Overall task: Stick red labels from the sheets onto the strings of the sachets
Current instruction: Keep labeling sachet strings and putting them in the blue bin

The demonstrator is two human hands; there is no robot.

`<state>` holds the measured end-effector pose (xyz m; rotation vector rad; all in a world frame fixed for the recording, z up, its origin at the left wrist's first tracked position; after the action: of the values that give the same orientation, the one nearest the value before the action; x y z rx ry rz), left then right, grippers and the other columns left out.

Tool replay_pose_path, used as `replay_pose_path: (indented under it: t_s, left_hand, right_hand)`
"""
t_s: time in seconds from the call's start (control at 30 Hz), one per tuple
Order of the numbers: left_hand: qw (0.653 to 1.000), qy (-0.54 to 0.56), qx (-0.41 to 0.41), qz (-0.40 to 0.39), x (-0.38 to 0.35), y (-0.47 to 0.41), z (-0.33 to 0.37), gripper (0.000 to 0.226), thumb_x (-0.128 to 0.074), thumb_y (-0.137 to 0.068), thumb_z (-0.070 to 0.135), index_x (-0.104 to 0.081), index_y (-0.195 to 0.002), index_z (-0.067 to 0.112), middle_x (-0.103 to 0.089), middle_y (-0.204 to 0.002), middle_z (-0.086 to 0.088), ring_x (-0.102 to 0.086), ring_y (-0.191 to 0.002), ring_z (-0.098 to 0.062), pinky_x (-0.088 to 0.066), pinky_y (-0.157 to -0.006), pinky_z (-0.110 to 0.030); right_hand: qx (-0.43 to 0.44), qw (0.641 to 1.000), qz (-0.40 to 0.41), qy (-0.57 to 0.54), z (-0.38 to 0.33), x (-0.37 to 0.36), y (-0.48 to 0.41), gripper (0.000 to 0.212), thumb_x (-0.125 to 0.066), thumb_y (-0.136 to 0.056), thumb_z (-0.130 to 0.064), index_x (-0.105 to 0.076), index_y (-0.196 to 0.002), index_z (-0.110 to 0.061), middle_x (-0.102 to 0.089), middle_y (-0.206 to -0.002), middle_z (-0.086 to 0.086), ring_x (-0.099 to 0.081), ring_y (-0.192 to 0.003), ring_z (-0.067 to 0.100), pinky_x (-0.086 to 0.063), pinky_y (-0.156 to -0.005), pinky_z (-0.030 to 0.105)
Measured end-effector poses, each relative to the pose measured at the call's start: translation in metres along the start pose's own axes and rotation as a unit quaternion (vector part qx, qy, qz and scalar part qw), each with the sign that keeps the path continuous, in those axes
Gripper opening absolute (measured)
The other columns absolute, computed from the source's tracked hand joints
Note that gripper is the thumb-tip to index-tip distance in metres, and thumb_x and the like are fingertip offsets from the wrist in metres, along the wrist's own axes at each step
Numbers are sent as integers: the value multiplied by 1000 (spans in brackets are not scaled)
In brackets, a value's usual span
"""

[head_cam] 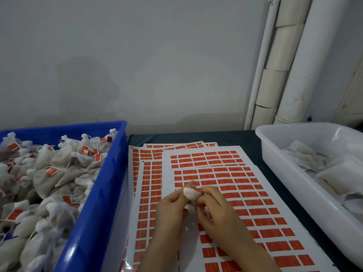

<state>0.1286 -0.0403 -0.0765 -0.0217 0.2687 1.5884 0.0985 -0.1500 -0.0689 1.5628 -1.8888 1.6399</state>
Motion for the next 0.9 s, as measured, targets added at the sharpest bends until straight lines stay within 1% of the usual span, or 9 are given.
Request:
replay_pose_path:
  t_s: [0.13,0.2,0.3,0.4,0.5,0.6,0.7,0.8,0.9]
  left_hand:
    - [998,-49,-36,7,0,3,6,28,-62,-86,34,-71,-67,52,-71,-68,15,-64,-69,-10,-45,-47,-9]
    - [996,-72,-53,7,0,4,7,36,-59,-89,32,-67,-64,57,-69,-65,18,-64,-63,-6,-43,-50,-9]
    - [992,-101,-68,12,0,4,10,44,-57,-90,30,-65,-58,59,-68,-64,23,-61,-67,-6,-41,-54,-11]
    - [989,-128,-80,7,0,2,9,46,-58,-89,30,-64,-52,56,-66,-59,25,-60,-61,-4,-40,-52,-10]
    - [985,-149,-83,-13,-1,1,6,43,-60,-87,30,-68,-46,38,-63,-51,20,-59,-52,7,-40,-41,-5]
    - [984,-152,-85,-36,-2,-1,3,38,-61,-87,27,-66,-50,30,-62,-48,17,-57,-49,9,-38,-42,-3]
    - [981,-163,-86,-55,-3,-1,2,33,-61,-87,28,-66,-54,29,-62,-48,17,-57,-50,9,-38,-44,-2]
    - [978,-174,-83,-77,-4,-1,1,39,-60,-88,25,-67,-50,30,-65,-51,17,-60,-54,8,-40,-47,-1]
    - [976,-181,-74,-96,-4,1,2,44,-61,-88,24,-69,-48,39,-67,-57,20,-61,-62,11,-40,-49,1]
  right_hand:
    - [-39,996,10,-74,6,1,3,13,-65,-80,-15,-62,-91,-20,-55,-105,-16,-51,-82,-12,-29,-76,-10]
    - [-57,994,25,-94,7,3,3,11,-63,-82,-18,-61,-92,-23,-51,-103,-24,-51,-82,-14,-31,-78,-9]
    - [-99,988,23,-119,8,6,3,7,-51,-86,-32,-52,-91,-36,-47,-94,-36,-54,-79,-15,-36,-76,-6]
    - [-124,985,22,-122,9,7,2,14,-43,-82,-37,-53,-91,-33,-50,-88,-29,-53,-74,-13,-37,-73,-6]
    - [-120,985,45,-113,9,10,3,18,-44,-82,-33,-58,-90,-26,-50,-85,-26,-53,-69,-10,-38,-69,-6]
    - [-119,986,57,-106,10,12,4,27,-45,-82,-32,-65,-92,-17,-50,-83,-28,-53,-66,-9,-39,-63,-6]
    - [-109,987,74,-92,9,14,3,22,-49,-81,-26,-66,-89,-15,-58,-80,-19,-50,-58,-10,-36,-57,-8]
    - [-107,988,72,-89,9,16,3,20,-53,-79,-24,-67,-88,-13,-66,-78,-9,-47,-58,-14,-30,-60,-12]
    - [-116,986,68,-97,12,15,4,23,-51,-80,-28,-68,-89,-15,-69,-81,-6,-50,-57,-10,-32,-62,-11]
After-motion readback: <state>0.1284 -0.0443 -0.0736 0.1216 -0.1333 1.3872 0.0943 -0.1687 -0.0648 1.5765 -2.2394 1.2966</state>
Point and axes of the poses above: each hand's wrist, its own y-axis away from the middle knuckle, its own x-axis out of the back of the hand, z = x × y, the point moved 3 cm from there along -y, towards the middle knuckle
